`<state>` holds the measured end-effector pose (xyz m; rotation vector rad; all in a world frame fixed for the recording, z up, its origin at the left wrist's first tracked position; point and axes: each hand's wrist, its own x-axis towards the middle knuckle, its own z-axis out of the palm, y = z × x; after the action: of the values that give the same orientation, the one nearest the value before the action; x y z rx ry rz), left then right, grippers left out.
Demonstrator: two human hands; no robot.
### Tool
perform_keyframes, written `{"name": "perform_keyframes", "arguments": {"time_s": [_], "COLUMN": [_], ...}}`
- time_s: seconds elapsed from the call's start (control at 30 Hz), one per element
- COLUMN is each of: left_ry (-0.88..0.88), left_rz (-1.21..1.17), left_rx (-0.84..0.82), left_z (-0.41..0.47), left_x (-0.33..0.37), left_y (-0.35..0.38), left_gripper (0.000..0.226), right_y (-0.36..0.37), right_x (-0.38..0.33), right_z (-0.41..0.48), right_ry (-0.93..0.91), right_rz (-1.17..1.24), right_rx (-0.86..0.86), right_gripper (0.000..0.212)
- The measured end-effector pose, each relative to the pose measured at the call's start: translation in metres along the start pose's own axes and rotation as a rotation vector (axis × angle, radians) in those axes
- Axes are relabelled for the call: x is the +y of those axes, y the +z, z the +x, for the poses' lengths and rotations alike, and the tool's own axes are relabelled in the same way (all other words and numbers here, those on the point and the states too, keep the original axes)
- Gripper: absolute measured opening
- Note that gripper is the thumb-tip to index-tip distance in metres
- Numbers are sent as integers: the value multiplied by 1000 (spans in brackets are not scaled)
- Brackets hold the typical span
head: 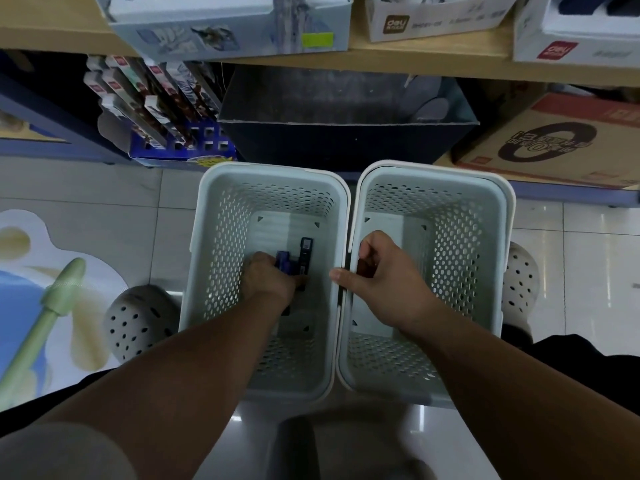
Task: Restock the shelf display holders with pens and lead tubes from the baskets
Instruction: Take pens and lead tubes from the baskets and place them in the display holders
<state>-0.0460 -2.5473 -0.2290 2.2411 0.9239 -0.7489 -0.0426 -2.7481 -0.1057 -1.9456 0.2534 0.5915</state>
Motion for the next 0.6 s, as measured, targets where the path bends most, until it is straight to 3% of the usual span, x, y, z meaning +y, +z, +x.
{"name": "perform_keyframes", "arguments": {"time_s": [0.6], "left_ry": [75], "left_rz": [39], "left_rx": [-3], "left_z": [-17], "left_x": [11], "left_y": [0], "left_gripper": [42], "right_y": [2], "right_x": [-1], "right_z": [-3], "right_ry": [10], "right_rz": [42], "right_rx": [13], "right_gripper": [42]}}
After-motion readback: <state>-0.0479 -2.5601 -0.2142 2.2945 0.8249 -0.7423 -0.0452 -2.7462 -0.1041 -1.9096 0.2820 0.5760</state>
